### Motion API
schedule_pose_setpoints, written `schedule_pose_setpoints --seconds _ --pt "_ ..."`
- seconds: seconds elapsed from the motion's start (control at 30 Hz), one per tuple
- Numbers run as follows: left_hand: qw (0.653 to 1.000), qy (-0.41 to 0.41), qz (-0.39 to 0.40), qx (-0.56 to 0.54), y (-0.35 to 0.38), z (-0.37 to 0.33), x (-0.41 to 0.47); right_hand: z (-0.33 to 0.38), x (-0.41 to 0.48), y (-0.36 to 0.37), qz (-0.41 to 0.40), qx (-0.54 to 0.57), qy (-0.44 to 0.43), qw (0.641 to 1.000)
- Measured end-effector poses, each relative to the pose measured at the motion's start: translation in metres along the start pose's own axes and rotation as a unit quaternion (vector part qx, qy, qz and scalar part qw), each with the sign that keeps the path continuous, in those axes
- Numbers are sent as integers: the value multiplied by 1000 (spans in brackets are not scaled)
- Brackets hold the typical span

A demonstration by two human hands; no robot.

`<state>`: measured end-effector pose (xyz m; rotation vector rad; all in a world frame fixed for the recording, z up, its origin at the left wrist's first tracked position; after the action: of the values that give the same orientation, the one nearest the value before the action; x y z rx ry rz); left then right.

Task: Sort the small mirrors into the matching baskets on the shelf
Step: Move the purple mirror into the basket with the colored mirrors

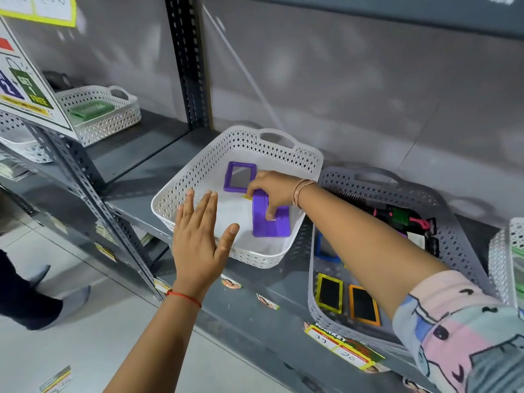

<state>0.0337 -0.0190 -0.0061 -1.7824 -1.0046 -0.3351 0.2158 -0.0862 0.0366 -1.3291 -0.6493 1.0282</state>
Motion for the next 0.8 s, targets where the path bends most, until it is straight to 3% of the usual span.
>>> schedule_pose_setpoints --seconds 0.23,0.37,0.6,0.8 --pt "1000 -4 -2 -1 -1 -1 -1 -3 -13 -37 -108 98 38 989" --pt "1000 -11 5 -1 -1 0 -1 12 -24 -36 -161 44 1 986" --pt "1000 -6 18 5 -3 -1 -3 23 -39 23 -64 -56 -43 995" --pt "1000 -7 23 11 -3 0 -2 23 -31 29 15 -40 -20 999"
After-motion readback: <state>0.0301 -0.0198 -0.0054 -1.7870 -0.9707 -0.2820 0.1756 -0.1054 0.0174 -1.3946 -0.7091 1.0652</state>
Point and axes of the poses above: each hand's wrist, its own x-axis towards the middle knuckle, its own y-axis out of the palm, z = x × y, the point moved 2 cm from there along x, towards the middle knuckle, and after that the axes turned 7 degrees about -z, right-handed, at the moved point
